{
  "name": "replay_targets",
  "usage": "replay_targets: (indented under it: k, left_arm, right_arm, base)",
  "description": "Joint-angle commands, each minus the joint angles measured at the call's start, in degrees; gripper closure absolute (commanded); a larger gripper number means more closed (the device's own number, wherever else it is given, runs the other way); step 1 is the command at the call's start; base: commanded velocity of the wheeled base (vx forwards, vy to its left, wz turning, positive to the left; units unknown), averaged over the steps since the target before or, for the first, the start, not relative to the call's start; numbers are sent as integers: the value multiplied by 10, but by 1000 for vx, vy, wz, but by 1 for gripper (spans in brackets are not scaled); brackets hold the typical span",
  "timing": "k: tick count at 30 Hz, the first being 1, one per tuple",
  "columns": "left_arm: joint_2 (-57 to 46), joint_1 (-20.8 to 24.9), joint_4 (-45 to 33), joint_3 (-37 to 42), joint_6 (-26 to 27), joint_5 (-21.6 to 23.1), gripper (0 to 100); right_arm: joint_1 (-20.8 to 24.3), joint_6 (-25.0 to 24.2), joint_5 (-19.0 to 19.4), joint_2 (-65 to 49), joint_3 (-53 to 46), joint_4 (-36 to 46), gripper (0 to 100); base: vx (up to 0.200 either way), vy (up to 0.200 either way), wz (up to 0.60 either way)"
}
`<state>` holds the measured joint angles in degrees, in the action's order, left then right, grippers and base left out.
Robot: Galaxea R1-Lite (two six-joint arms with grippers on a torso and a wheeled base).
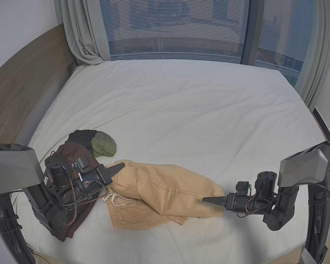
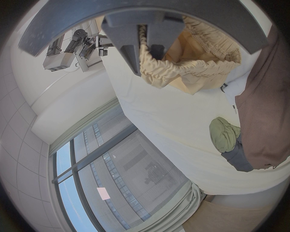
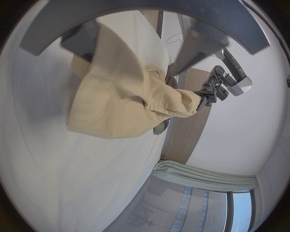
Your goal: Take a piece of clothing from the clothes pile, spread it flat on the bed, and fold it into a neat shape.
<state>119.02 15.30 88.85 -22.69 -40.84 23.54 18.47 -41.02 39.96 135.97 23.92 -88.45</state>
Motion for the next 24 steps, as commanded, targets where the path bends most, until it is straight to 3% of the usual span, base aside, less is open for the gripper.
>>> replay_targets:
  k: [1, 13, 19, 24]
  left_arm:
    - [1, 0, 0, -2, 0, 0, 100]
    - [-14, 1, 1, -16, -1, 3, 100]
    - [-48, 1, 1, -10, 1, 26, 100]
    - [-56, 3, 1, -9, 28, 37, 100]
  right_arm:
    - [1, 2, 0, 3, -4, -1, 100]
    - [-12, 2, 7, -79, -39, -1, 100]
    - [-26, 3, 6, -149, -67, 0, 100]
    - [-26, 3, 6, -175, -71, -1, 100]
  base:
    - [0, 0, 0]
    - [0, 0, 0]
    - [0, 0, 0]
    - [0, 0, 0]
